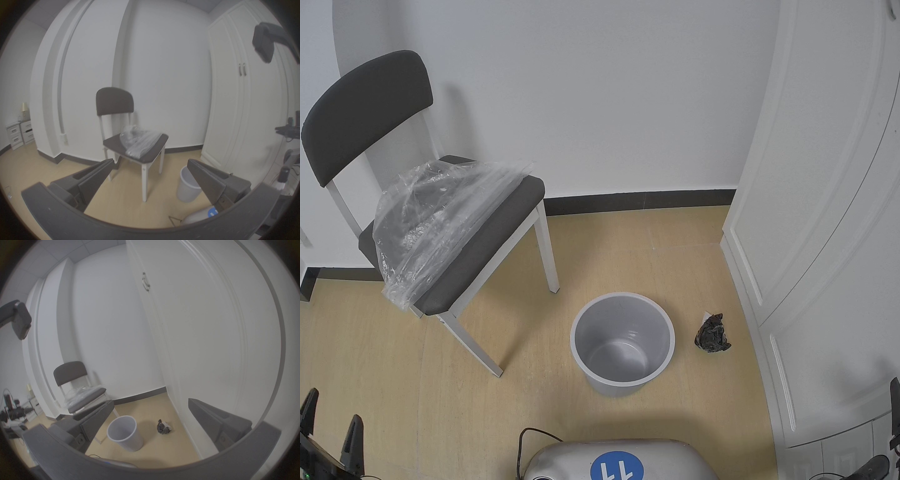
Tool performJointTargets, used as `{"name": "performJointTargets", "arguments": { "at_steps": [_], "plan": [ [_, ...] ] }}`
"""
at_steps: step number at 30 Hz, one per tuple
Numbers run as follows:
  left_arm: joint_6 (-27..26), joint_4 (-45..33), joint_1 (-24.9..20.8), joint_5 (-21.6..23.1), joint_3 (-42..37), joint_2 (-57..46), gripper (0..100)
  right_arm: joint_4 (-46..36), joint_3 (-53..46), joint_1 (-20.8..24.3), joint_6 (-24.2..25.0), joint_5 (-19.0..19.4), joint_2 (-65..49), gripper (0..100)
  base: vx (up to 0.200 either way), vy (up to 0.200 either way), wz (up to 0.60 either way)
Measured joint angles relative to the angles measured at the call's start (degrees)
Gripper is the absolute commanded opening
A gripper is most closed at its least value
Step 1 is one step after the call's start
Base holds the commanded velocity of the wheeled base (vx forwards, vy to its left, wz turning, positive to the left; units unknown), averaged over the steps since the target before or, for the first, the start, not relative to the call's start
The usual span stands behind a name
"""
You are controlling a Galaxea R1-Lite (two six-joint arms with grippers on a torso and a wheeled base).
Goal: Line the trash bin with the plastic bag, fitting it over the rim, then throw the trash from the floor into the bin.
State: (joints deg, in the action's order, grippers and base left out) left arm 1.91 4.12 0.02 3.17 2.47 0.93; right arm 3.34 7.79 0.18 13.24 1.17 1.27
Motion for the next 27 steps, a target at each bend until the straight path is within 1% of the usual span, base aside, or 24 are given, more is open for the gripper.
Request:
{"name": "performJointTargets", "arguments": {
  "at_steps": [3, 7, 10, 15, 19, 22, 24, 27],
  "plan": [
    [0.49, 0.67, -0.07, 2.71, 2.82, 0.23, 100, -0.39, 1.68, 0.67, -3.06, 0.35, 1.65, 100, 0.0, 0.0, 0.0],
    [0.38, 0.63, -0.1, 4.18, 6.42, 2.43, 100, 1.39, 3.75, 1.71, -4.24, 0.6, 6.61, 100, 0.0, 0.0, 0.0],
    [0.11, 0.55, -0.02, 4.02, 9.59, 6.84, 100, 5.41, 5.13, 2.35, -4.07, 0.66, 12.29, 100, 0.0, 0.0, 0.0],
    [-1.94, 0.59, 0.27, 2.16, 15.46, 17.53, 100, 15.4, 7.19, 3.01, -3.61, 0.61, 23.75, 100, 0.0, 0.0, 0.0],
    [-5.46, 0.61, 0.41, 1.17, 19.9, 26.69, 100, 21.09, 9.73, 3.5, -2.95, 0.52, 33.6, 100, 0.0, 0.0, 0.0],
    [-9.65, 0.59, 0.5, 0.0, 23.1, 34.1, 100, 24.76, 12.39, 3.97, -1.74, 0.46, 40.92, 100, 0.0, 0.0, 0.0],
    [-12.86, 0.61, 0.5, -1.37, 25.55, 39.58, 100, 27.42, 14.23, 4.41, -0.57, 0.38, 45.7, 100, 0.0, 0.0, 0.0],
    [-16.31, 0.66, 0.41, -3.74, 28.72, 46.64, 100, 29.96, 15.86, 5.0, 0.79, 0.33, 50.85, 100, 0.0, 0.0, 0.0]
  ]
}}
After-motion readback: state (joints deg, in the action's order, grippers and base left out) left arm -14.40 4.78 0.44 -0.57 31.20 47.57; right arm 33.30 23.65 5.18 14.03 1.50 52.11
